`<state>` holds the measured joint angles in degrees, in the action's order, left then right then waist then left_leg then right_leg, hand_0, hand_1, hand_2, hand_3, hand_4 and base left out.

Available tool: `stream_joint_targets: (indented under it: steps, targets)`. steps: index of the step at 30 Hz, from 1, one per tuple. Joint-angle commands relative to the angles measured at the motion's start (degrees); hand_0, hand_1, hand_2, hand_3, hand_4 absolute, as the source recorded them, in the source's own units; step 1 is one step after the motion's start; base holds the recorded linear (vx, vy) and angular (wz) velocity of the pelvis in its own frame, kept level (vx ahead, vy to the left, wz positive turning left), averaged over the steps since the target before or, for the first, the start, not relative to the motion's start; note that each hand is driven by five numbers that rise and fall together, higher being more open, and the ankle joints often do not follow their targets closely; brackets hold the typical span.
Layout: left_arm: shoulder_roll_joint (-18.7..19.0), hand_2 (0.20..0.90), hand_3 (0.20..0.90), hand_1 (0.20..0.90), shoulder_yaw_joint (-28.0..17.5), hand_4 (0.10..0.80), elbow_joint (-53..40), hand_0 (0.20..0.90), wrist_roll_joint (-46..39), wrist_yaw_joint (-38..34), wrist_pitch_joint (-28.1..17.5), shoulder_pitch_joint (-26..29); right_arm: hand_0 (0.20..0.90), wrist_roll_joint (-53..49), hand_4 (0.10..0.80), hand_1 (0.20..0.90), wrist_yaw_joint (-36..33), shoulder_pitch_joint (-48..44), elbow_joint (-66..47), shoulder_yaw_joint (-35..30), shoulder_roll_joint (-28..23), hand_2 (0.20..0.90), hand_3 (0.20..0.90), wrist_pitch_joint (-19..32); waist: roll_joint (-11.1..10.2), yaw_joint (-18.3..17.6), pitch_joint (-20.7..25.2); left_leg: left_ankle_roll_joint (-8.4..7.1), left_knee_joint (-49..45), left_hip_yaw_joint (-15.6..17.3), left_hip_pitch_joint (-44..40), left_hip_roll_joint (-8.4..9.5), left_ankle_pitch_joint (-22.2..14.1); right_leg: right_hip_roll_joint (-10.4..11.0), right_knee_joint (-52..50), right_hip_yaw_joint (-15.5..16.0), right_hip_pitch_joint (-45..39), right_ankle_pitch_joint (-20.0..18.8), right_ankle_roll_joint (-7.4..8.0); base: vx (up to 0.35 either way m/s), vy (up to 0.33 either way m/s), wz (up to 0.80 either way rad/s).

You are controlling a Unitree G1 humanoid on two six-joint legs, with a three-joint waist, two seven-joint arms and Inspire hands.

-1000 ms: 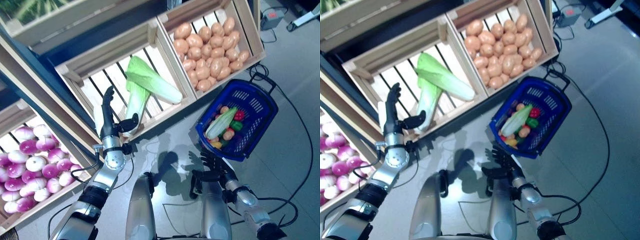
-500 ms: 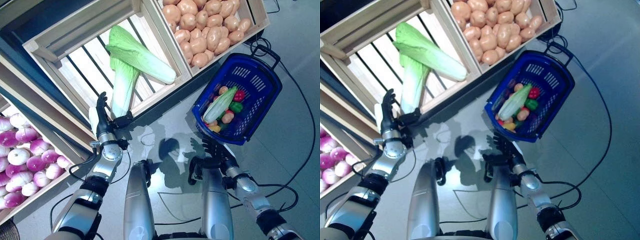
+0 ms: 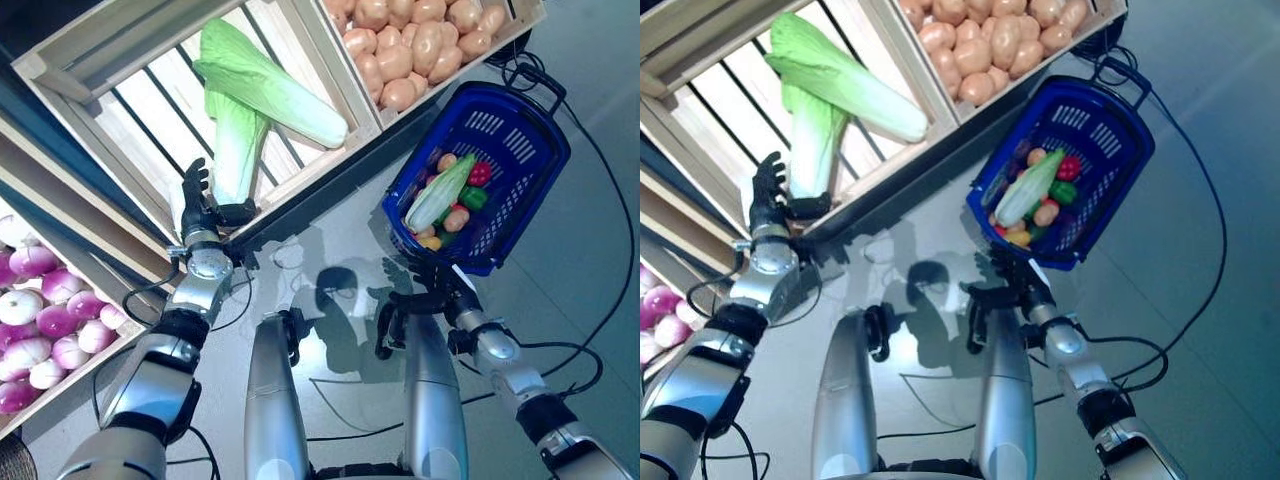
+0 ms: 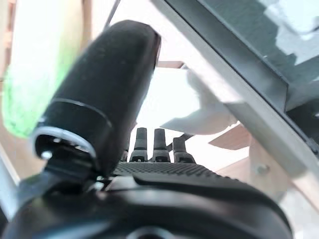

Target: Put vegetables into the basket

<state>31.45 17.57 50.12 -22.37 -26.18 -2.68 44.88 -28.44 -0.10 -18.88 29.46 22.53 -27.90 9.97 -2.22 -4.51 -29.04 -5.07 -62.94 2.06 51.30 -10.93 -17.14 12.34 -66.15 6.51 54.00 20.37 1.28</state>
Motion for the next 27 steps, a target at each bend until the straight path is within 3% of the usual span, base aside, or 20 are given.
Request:
stream_joint_targets:
  steps: [1, 14, 15, 16, 17, 27]
  targets:
    - [3.61, 0.9, 0.9, 0.9, 1.02, 0.8, 3.18, 0.9, -1.84, 2.67, 0.98, 1.99, 0.9, -3.66, 0.8, 0.9, -3.3, -0.1, -4.31, -0.96, -2.09, 0.9, 0.9, 1.53, 0.36, -1.05, 1.57, 1.13, -1.01, 0.94, -0.16, -0.75, -1.15, 3.45, 1.58, -2.66, -1.52, -3.45, 2.4, -0.053, 0.038, -0.03]
    - [8.83, 0.9, 0.9, 0.9, 1.95, 0.8, 13.09, 0.9, -6.36, 7.94, 6.2, 9.35, 0.9, -5.57, 0.8, 0.9, -4.01, -3.04, -3.34, -2.27, -4.86, 0.9, 0.9, 2.25, 0.03, -1.94, -0.08, 1.63, -2.83, 1.26, 3.46, -1.7, -1.26, 3.69, 0.13, -2.5, 2.04, -3.72, 2.34, -0.035, 0.021, -0.02]
    - [9.13, 0.632, 0.632, 0.632, 1.99, 0.621, 14.07, 0.632, -6.37, 7.93, 6.7, 9.75, 0.9, -5.68, 0.8, 0.9, -4.1, -3.74, -3.38, -2.26, -5.02, 0.9, 0.9, 2.31, 0.06, -1.99, -0.13, 1.55, -2.55, 1.4, 3.29, -1.73, -1.2, 3.6, 0.35, -2.47, 1.9, -3.74, 2.32, 0.0, 0.0, 0.0]
    - [9.14, 0.632, 0.632, 0.632, 2.0, 0.621, 14.14, 0.632, -6.38, 7.87, 6.67, 9.8, 0.9, -5.67, 0.8, 0.9, -4.12, -3.81, -3.37, -2.26, -5.02, 0.9, 0.9, 2.36, 0.05, -1.99, -0.15, 1.54, -2.52, 1.4, 3.26, -1.73, -1.19, 3.59, 0.38, -2.47, 1.87, -3.74, 2.32, -0.012, 0.002, -0.04]
    - [9.53, 0.307, 0.307, 0.307, 1.77, 0.405, 14.34, 0.307, -6.81, 7.84, 6.07, 9.77, 0.9, -5.98, 0.8, 0.9, -4.32, -4.12, -3.57, -2.28, -5.26, 0.9, 0.9, 2.67, 0.11, -1.91, -0.16, 1.46, -2.11, 1.51, 2.83, -1.74, -1.16, 3.61, 0.72, -2.42, 1.43, -3.68, 2.32, -0.006, -0.005, -0.04]
    - [10.16, 0.3, 0.3, 0.3, 0.35, 0.4, 12.17, 0.3, -6.49, 7.43, 5.95, 7.61, 0.9, -6.09, 0.8, 0.9, -4.03, -4.42, -4.45, -2.28, -5.4, 0.9, 0.9, 3.72, 0.47, -1.69, 0.19, 0.58, 2.71, 2.41, -3.32, -1.71, -0.63, 2.94, 4.8, -2.7, -4.21, -3.83, 2.57, 0.004, -0.002, 0.0]
